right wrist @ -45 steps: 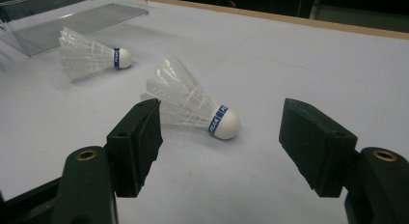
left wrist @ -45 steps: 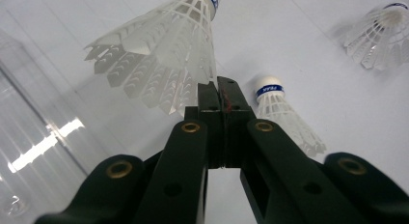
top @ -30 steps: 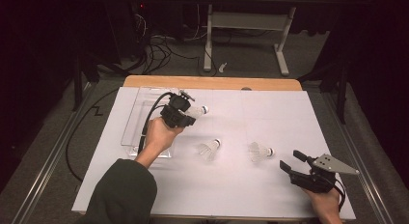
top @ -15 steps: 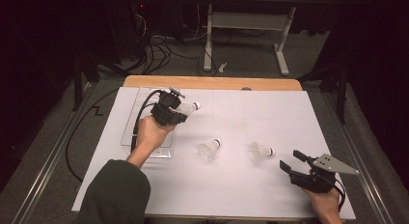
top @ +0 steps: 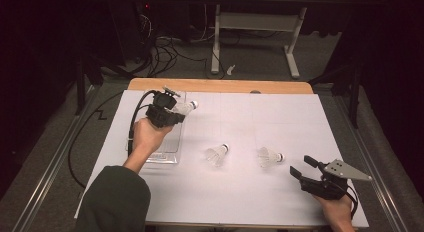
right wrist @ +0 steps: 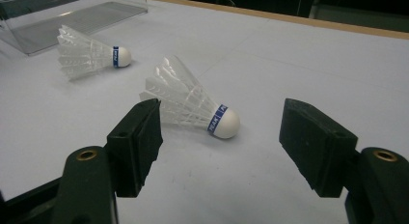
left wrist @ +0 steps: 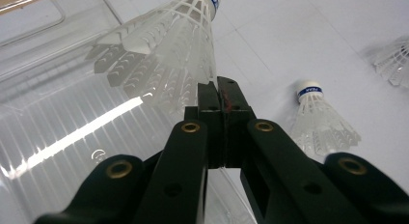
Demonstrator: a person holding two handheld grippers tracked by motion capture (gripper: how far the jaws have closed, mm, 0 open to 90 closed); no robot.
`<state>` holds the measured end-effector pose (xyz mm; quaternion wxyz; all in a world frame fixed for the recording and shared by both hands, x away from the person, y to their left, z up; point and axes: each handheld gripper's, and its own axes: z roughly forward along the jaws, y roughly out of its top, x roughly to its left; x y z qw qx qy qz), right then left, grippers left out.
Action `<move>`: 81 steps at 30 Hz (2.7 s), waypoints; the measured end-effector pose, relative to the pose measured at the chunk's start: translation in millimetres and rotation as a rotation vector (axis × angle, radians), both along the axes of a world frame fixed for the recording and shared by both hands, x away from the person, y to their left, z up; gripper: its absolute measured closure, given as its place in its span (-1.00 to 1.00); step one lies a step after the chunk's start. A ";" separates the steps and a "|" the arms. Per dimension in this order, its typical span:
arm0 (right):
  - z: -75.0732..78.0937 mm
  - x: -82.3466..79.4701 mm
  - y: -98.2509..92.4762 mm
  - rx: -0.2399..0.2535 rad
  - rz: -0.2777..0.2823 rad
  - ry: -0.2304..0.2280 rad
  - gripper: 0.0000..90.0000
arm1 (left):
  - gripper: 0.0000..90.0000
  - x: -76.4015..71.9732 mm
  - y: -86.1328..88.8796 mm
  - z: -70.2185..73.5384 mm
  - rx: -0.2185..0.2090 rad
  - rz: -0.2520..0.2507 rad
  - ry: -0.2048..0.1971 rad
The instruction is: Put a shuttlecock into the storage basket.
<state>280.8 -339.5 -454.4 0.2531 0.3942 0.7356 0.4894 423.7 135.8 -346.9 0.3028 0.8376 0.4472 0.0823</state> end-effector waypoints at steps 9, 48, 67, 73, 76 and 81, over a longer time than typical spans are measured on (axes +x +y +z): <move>-0.2 0.2 0.3 -0.003 -0.001 0.001 -0.29 | 1.00 2.7 12.1 -0.2 0.007 0.034 -0.002; -0.4 0.4 0.5 -0.005 0.001 0.005 -0.29 | 0.99 35.3 26.1 -23.6 0.057 0.161 0.052; -0.5 0.5 0.6 -0.006 0.003 0.006 -0.29 | 0.99 47.5 25.2 -36.2 0.063 0.192 0.080; -0.5 0.5 0.4 -0.006 0.004 0.006 -0.29 | 0.90 49.5 23.9 -38.7 0.066 0.192 0.078; -0.4 0.6 0.0 -0.002 0.001 0.002 -0.29 | 0.62 48.6 24.8 -39.2 0.054 0.202 0.085; -0.5 0.7 0.2 -0.005 -0.001 0.004 -0.29 | 0.36 43.8 27.0 -38.9 0.047 0.209 0.077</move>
